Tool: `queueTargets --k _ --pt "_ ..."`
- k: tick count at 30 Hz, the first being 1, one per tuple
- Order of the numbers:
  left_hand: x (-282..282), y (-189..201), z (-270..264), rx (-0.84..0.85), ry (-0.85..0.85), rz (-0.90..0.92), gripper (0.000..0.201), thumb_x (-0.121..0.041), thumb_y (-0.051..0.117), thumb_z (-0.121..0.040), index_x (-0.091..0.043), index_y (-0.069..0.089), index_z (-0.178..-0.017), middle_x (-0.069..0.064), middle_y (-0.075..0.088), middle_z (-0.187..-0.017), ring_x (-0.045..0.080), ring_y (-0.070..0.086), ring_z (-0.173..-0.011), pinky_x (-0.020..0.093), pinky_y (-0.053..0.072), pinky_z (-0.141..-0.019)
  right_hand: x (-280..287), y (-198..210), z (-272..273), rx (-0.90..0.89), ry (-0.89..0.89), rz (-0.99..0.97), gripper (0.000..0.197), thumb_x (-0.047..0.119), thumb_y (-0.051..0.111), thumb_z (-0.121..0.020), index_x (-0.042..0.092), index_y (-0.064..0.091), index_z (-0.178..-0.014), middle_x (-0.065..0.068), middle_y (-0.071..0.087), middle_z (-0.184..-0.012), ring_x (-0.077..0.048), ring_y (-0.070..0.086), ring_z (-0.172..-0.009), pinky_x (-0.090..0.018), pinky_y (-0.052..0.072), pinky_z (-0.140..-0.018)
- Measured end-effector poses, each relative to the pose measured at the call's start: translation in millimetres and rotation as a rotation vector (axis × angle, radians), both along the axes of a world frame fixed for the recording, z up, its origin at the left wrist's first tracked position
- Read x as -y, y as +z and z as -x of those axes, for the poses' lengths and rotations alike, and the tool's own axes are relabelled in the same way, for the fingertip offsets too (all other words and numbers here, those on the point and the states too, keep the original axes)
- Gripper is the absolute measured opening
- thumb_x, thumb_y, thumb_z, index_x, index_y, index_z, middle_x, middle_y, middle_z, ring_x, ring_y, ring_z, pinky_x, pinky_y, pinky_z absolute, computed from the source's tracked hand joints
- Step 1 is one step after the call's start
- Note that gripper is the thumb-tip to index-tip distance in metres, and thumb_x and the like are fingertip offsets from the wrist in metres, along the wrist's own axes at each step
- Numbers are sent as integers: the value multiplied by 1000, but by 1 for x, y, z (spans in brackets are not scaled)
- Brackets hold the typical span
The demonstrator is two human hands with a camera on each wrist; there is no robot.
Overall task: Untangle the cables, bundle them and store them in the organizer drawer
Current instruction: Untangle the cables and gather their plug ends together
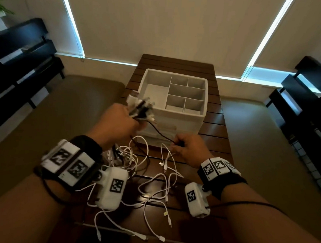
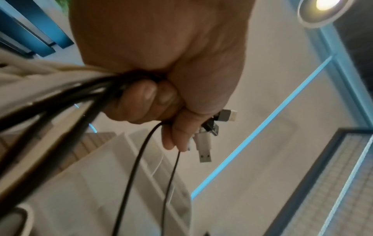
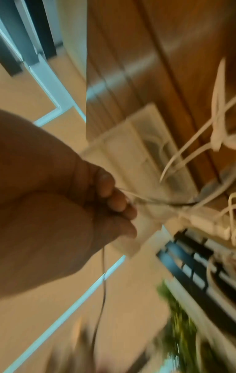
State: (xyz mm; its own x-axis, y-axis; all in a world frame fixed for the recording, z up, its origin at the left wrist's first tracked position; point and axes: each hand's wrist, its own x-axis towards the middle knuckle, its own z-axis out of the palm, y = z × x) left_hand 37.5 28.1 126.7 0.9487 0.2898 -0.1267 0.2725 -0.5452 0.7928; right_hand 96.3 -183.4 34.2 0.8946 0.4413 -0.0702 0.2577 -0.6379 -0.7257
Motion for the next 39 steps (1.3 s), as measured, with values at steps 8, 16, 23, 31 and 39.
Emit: queueTargets --k 8,16,23,31,39 --pt "-1 24 11 -85 -39 -155 26 -10 72 -80 -14 54 -62 1 50 -56 12 44 -49 25 29 -45 -1 -4 3 -203 -77 -321 28 -12 59 -82 9 60 -100 -4 69 -96 -2 64 -71 -24 53 -60" --pt "-10 27 -6 24 233 121 13 -10 69 -82 -10 63 -71 1 49 -58 16 42 -51 26 31 -46 -2 3 11 -409 134 -140 8 17 61 -92 12 66 -88 -4 65 -76 -13 55 -63 -20 45 -56" --pt "-6 13 3 55 56 -334 30 -17 78 -74 -13 57 -95 -6 51 -76 8 49 -66 21 34 -51 1 -14 2 -144 -134 -11 24 25 57 -95 9 66 -78 -9 63 -68 -17 61 -58 -29 52 -59" --pt "45 -25 8 96 -121 10 23 -33 78 -79 -15 72 -91 0 71 -80 10 68 -74 18 49 -59 -31 27 3 124 136 17 14 21 63 -83 10 72 -86 -9 71 -84 -24 65 -77 -34 52 -68" --pt "24 -16 0 67 -151 -288 21 -33 72 -84 -16 64 -76 -4 58 -65 5 55 -58 18 33 -47 -16 11 5 -141 104 -161 13 10 67 -86 19 64 -79 7 62 -72 -2 57 -64 -17 44 -63"
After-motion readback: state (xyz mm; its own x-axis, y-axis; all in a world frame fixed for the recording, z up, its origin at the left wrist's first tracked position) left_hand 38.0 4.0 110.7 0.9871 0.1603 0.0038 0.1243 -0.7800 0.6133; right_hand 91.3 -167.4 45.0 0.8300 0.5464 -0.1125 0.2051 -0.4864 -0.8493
